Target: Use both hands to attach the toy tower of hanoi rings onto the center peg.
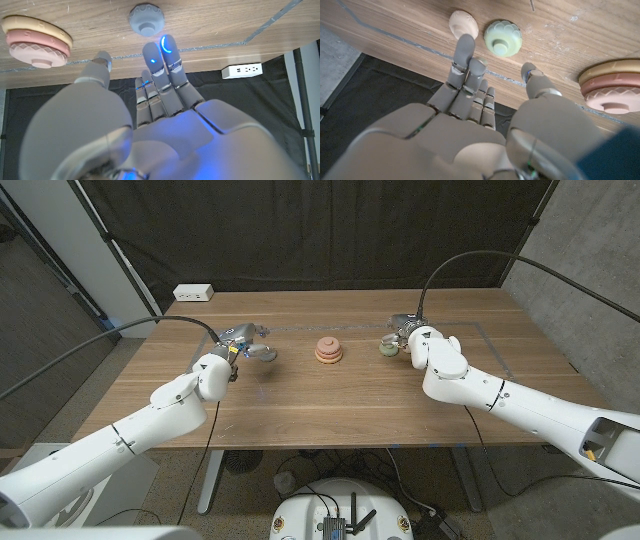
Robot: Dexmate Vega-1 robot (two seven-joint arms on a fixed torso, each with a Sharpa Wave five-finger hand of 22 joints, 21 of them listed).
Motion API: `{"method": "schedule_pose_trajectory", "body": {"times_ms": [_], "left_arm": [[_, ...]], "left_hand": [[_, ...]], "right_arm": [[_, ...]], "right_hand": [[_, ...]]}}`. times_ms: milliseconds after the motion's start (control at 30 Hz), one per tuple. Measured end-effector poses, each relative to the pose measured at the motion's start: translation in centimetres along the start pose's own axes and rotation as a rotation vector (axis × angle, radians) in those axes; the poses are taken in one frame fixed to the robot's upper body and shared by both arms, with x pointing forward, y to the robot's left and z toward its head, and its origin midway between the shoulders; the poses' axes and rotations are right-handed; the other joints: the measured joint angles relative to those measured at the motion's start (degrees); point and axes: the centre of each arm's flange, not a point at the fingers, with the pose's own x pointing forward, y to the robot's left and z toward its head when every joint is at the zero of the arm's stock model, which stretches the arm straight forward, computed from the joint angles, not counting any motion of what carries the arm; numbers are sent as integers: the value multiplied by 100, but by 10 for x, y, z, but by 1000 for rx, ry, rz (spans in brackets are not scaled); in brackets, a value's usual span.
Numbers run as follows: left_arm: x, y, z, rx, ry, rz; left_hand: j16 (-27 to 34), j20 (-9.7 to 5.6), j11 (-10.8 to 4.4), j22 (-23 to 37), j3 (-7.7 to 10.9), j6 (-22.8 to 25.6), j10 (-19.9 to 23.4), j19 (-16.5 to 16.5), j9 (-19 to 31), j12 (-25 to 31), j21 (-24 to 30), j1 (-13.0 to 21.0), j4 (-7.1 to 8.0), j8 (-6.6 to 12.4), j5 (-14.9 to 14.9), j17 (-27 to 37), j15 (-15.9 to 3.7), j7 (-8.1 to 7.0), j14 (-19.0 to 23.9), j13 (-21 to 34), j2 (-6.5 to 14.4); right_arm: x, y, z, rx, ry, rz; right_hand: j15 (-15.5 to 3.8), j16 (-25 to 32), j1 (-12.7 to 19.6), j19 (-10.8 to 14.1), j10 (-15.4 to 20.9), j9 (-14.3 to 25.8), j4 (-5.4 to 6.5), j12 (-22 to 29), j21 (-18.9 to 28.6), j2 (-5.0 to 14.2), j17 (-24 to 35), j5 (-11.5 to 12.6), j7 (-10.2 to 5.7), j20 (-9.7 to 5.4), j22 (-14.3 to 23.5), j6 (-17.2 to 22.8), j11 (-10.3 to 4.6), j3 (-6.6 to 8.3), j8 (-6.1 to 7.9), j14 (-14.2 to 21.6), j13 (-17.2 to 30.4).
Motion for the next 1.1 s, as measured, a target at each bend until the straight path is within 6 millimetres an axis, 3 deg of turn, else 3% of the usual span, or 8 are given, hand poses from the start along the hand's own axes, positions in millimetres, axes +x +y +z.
{"method": "schedule_pose_trajectory", "body": {"times_ms": [400,1100], "left_arm": [[-2,0,0,-3,-1,-5],[-12,1,-3,-9,-4,-20]], "left_hand": [[0,0,27,0,25,0,27,0,0,0,0,0,-23,0,44,-1,0,0,0,-1,0],[-17,1,27,-1,91,0,27,1,30,0,0,-7,-19,0,44,-2,0,-1,0,27,53]], "right_arm": [[7,-9,5,-14,4,-5],[24,1,4,-24,55,111]], "right_hand": [[-9,18,-1,0,1,-26,39,23,0,-1,73,-42,0,0,12,0,0,-39,38,27,-49],[-32,-87,-30,1,1,-79,7,23,0,-30,101,-87,2,0,-4,-63,0,-118,72,4,-123]]}}
